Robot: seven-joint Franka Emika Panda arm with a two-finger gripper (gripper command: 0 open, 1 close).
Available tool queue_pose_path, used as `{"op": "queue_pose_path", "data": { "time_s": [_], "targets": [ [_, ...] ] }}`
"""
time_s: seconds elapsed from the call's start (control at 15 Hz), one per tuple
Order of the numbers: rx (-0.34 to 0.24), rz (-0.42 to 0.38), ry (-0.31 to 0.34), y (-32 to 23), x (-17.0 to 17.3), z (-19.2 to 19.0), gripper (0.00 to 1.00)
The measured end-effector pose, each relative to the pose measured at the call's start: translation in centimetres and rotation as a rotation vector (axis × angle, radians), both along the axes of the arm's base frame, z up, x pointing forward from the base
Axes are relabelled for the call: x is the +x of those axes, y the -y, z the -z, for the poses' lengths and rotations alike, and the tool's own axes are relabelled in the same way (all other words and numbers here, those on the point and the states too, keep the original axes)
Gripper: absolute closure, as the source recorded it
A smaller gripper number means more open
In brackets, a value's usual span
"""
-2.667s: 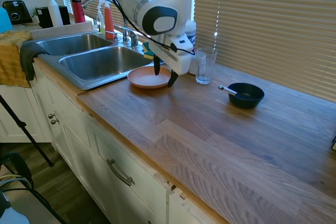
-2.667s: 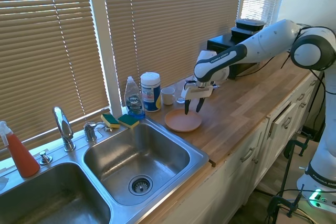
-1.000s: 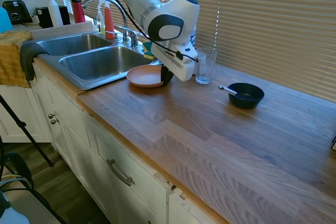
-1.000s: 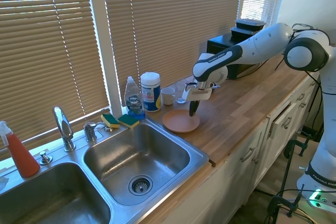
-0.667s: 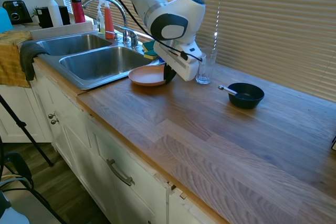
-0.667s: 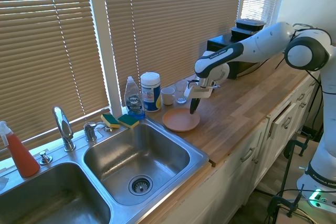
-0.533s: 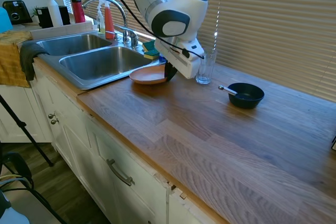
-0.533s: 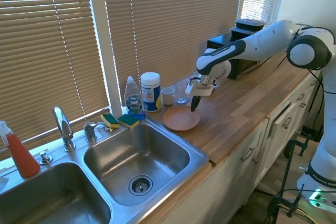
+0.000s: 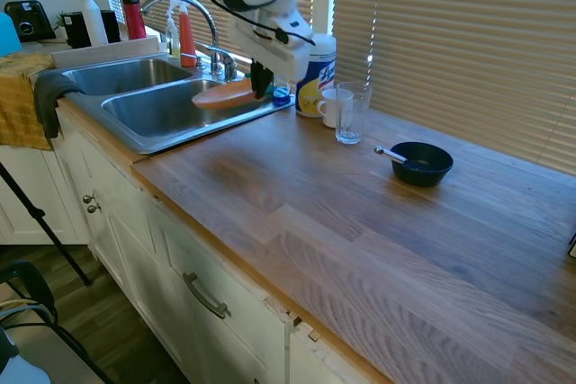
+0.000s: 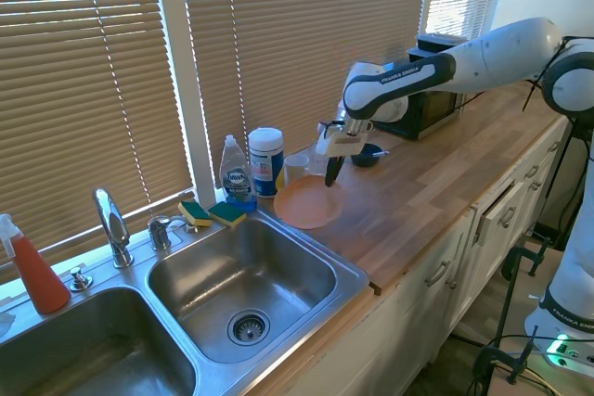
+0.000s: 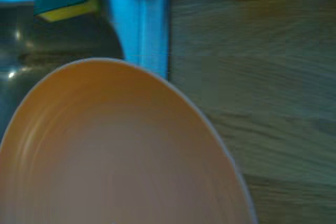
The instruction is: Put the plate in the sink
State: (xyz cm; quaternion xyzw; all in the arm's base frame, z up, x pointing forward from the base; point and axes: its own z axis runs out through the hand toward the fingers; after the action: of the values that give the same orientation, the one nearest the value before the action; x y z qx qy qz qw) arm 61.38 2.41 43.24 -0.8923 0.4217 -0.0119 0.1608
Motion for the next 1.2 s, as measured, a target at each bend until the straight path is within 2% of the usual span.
{"op": "queue_pose_path", "data": {
  "time_s": [0.27, 0.53, 0.87, 1.2],
  "targets": [
    [-0.087, -0.058, -0.025, -10.2, 2.1, -1.9, 1.0],
    [-0.171, -0.107, -0.084, -18.6, 5.3, 1.3, 1.0],
    [-0.208, -0.137, -0.157, -23.0, 8.4, 5.5, 1.0],
    [-0.213, -0.141, -0.209, -24.0, 11.3, 10.7, 1.0]
  ]
}}
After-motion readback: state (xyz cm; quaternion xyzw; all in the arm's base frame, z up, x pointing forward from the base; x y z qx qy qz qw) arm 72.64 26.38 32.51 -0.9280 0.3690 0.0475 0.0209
